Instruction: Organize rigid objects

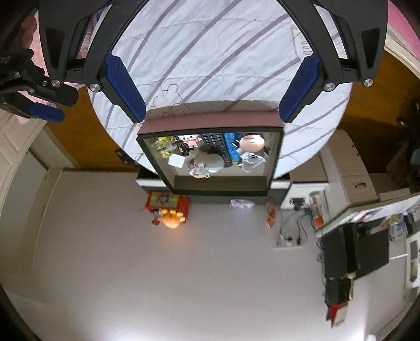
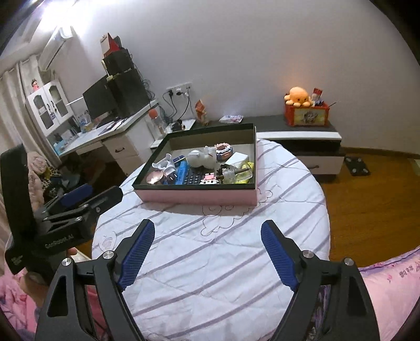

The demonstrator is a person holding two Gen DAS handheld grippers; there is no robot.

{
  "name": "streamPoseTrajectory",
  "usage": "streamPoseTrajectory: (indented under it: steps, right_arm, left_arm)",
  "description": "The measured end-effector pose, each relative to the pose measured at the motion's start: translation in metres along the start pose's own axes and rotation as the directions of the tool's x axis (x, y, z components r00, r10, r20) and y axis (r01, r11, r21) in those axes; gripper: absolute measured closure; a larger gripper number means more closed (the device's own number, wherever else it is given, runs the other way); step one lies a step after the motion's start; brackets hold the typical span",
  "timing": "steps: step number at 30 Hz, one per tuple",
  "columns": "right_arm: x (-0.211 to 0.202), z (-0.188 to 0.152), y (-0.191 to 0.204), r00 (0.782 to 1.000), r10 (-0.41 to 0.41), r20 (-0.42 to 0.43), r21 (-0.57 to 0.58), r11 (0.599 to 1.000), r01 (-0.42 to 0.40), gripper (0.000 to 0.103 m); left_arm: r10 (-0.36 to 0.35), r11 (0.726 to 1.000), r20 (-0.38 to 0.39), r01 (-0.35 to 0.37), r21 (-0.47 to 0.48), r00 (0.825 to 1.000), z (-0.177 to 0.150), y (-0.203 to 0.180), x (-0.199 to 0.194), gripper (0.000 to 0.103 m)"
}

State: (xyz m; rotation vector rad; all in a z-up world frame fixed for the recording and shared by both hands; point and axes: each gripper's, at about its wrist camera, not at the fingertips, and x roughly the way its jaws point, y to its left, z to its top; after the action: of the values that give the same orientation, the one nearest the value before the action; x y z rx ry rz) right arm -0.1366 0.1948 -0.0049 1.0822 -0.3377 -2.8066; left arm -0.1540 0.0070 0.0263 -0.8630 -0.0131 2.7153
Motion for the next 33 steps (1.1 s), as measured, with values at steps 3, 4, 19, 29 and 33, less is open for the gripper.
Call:
streamPoseTrajectory:
  steps: [3, 4, 19, 29, 33]
  right_arm:
    - [-0.011, -0.013, 0.01, 0.998, -0.023, 0.054, -0.021, 0.999, 0.024, 0.017]
    - [-0.016, -0.017, 0.012, 0.996, -0.028, 0.084, -0.024, 0.999, 0.03, 0.017]
    - [-0.068, -0.066, 0.046, 0.857, -0.184, 0.481, -0.056, 0.969, 0.239, 0.0]
    - [-0.067, -0.086, 0.045, 0.8, -0.238, 0.55, 0.015, 0.961, 0.275, 0.0]
    - [-0.063, -0.094, 0.049, 0.782, -0.267, 0.563, 0.026, 0.952, 0.306, 0.0]
  left_arm:
    - [0.032, 0.999, 0.071, -0.032, 0.006, 0.997, -0.014, -0.001, -0.02, 0.001]
    - [0.039, 0.999, 0.089, -0.04, 0.014, 0.995, -0.019, -0.002, -0.025, 0.001]
    - [0.056, 0.995, 0.355, -0.08, 0.055, 0.933, -0.064, -0.013, -0.072, 0.0]
    - [0.096, 0.992, 0.446, -0.123, 0.031, 0.89, -0.072, -0.007, -0.085, 0.0]
    - [0.112, 0.989, 0.453, -0.141, 0.032, 0.885, -0.079, -0.008, -0.085, 0.0]
